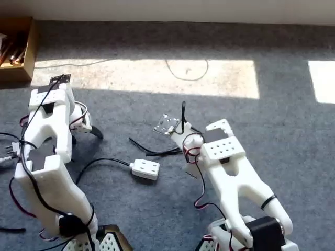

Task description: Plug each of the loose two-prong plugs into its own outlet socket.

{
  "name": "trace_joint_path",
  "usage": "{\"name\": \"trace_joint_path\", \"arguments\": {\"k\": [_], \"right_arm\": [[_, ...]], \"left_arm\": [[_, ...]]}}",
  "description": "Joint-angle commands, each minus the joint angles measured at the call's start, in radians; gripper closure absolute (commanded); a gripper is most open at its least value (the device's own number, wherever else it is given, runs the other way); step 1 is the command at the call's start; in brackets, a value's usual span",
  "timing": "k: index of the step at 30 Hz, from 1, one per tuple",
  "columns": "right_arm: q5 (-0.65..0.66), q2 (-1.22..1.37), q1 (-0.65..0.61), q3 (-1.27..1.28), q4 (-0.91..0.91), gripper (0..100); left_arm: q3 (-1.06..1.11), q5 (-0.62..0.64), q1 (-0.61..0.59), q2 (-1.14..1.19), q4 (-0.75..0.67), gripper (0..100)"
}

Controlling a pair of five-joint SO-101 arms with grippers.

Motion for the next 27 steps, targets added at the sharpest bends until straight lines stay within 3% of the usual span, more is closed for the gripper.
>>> {"name": "trace_joint_path", "arguments": {"k": [1,5,11,18,27], "right_arm": [[0.104,-0.013,-0.027,-0.041,0.012,57.0],[0.198,-0.042,-0.059,0.007,0.001,57.0],[0.318,-0.096,-0.053,0.128,-0.159,57.0],[0.431,-0.104,0.012,0.15,-0.298,57.0],[0.446,-0.093,0.042,0.162,-0.358,57.0]], "left_arm": [[-0.001,0.002,-0.001,-0.036,-0.046,70],[0.018,0.0,0.012,-0.036,-0.048,70],[0.027,0.0,0.015,-0.036,-0.08,70],[0.028,0.0,0.015,-0.036,-0.081,70],[0.045,0.0,0.015,-0.038,-0.103,70]]}}
